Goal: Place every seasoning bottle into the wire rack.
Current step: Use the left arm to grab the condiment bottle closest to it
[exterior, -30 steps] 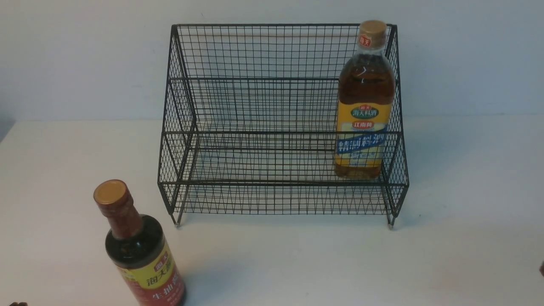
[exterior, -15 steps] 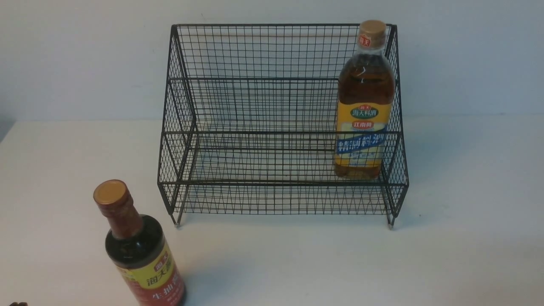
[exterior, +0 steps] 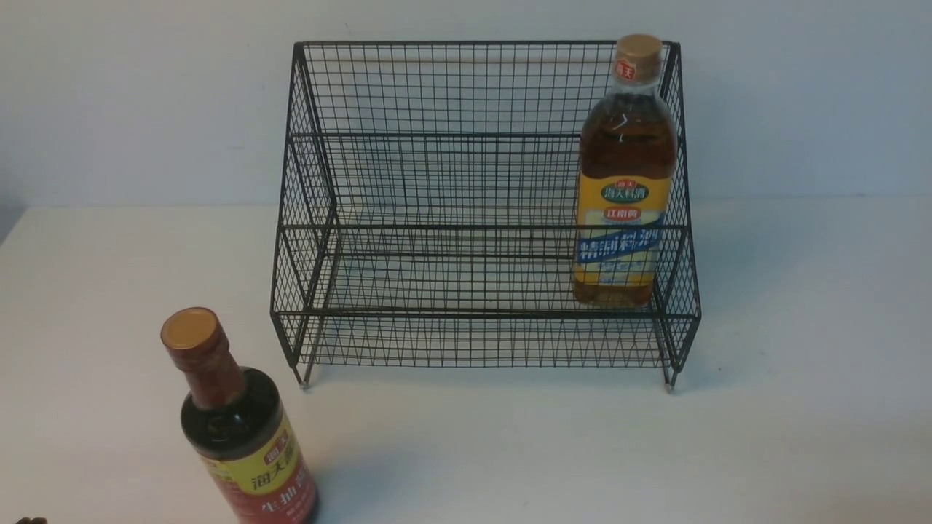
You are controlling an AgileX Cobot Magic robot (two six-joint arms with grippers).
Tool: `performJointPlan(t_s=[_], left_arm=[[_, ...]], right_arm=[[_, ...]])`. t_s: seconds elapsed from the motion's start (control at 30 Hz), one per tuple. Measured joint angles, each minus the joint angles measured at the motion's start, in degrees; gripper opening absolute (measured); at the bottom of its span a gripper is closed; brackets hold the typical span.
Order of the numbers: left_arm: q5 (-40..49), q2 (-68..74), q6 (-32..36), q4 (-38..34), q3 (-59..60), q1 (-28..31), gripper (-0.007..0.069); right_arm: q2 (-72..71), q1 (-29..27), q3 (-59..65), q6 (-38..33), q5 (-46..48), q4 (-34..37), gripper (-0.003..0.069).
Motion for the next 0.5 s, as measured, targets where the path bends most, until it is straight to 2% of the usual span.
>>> performJointPlan(t_s=[0.5], left_arm=[[0.0,0.0,0.0,0.0,0.0,0.0,-0.0005]], right_arm=[[0.0,-0.8,0.0,0.0,0.2,0.0,-0.0015]])
